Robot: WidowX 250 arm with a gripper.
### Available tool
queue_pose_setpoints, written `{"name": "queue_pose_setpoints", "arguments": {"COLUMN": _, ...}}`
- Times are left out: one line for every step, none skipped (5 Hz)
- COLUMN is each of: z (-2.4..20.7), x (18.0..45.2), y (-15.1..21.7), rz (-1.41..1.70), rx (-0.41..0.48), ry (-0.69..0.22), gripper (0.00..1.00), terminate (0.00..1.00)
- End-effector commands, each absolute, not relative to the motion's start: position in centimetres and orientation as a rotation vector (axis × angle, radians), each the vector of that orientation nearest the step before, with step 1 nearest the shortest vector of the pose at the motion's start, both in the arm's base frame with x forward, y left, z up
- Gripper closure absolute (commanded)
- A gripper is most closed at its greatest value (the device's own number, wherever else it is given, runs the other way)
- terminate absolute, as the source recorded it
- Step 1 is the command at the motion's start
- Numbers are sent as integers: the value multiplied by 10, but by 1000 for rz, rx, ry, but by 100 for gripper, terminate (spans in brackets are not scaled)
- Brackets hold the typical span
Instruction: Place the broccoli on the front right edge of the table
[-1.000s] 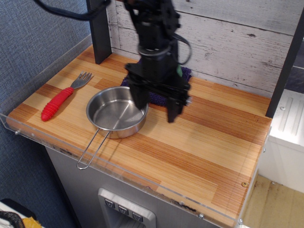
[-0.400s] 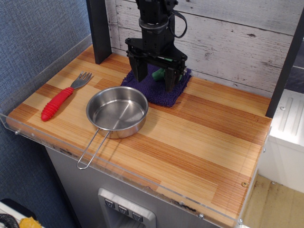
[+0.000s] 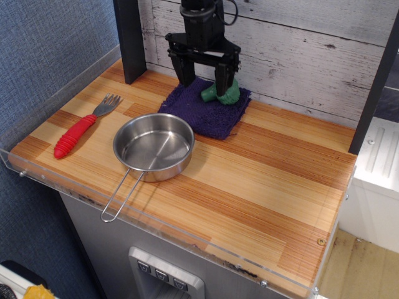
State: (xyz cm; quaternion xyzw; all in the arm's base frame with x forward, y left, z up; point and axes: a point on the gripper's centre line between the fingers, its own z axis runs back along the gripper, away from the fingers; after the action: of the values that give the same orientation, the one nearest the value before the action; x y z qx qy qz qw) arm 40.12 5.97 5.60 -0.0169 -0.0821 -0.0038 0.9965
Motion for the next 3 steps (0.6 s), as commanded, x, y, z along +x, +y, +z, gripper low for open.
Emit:
{"name": "queue_pose_setpoints", "arguments": {"z": 54, "x": 428, "y": 66, "rz": 29, "rx": -94, "ry": -226, "gripper": 0, "terminate": 0}}
{"name": "queue_pose_setpoints", "arguments": {"z": 44, "x": 433, "y": 60, "rz": 28, "rx": -89, "ry": -212, "gripper": 0, "terminate": 0}}
{"name": "queue_pose_setpoints", "arguments": {"z": 37, "x": 435, "y": 57, "rz": 24, "rx": -78, "ry": -192, "gripper": 100, "terminate": 0}}
